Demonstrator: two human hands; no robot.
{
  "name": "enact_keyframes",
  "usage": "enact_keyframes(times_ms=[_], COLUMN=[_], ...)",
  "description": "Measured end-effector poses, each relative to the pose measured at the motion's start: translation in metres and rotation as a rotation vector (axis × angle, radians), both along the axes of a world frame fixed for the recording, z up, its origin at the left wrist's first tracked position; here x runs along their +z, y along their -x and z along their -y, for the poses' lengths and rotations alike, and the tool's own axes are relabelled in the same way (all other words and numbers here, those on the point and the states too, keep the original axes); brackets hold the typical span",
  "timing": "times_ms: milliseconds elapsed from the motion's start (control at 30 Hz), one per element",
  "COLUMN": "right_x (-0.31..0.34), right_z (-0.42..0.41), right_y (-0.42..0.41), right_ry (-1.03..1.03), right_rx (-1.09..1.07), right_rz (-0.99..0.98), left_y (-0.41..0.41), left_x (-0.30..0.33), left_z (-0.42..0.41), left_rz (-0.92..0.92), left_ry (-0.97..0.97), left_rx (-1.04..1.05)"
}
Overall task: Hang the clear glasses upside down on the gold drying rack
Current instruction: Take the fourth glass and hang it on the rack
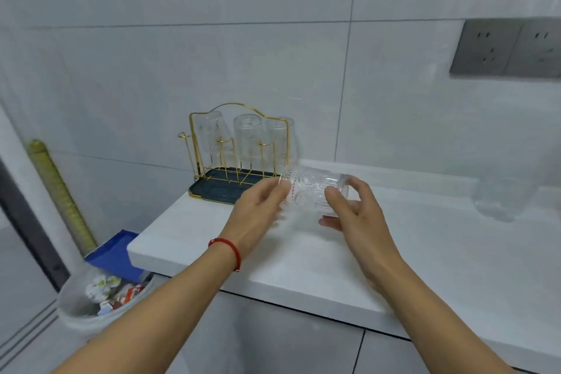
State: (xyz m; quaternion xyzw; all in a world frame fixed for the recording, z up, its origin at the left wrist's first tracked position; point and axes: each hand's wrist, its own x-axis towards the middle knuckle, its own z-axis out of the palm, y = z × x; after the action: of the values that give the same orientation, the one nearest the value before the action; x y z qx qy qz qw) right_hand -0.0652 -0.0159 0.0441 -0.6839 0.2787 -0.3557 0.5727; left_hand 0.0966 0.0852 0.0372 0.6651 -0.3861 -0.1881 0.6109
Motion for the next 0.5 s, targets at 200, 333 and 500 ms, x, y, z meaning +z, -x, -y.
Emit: enact_keyframes(times_ms=[200, 333, 500], right_x=[0.057, 0.097, 0.137], right_z=[-0.008, -0.015, -0.019], right_y=[-0.046, -0.105, -0.152], right_ry=[0.457, 0.731, 0.905], right_rx=[-0.061, -0.065, -0.076], right_rz=[-0.013, -0.030, -0.091], left_y=[-0.072, -0.077, -0.083], left_x=[-0.048, -0.056, -0.061], left_z=[-0.026, -0.022, -0.022], left_rz=[0.781, 0.787, 0.798], left_ry=[-0.635, -0.651, -0.689], left_rx=[0.298, 0.234, 0.222])
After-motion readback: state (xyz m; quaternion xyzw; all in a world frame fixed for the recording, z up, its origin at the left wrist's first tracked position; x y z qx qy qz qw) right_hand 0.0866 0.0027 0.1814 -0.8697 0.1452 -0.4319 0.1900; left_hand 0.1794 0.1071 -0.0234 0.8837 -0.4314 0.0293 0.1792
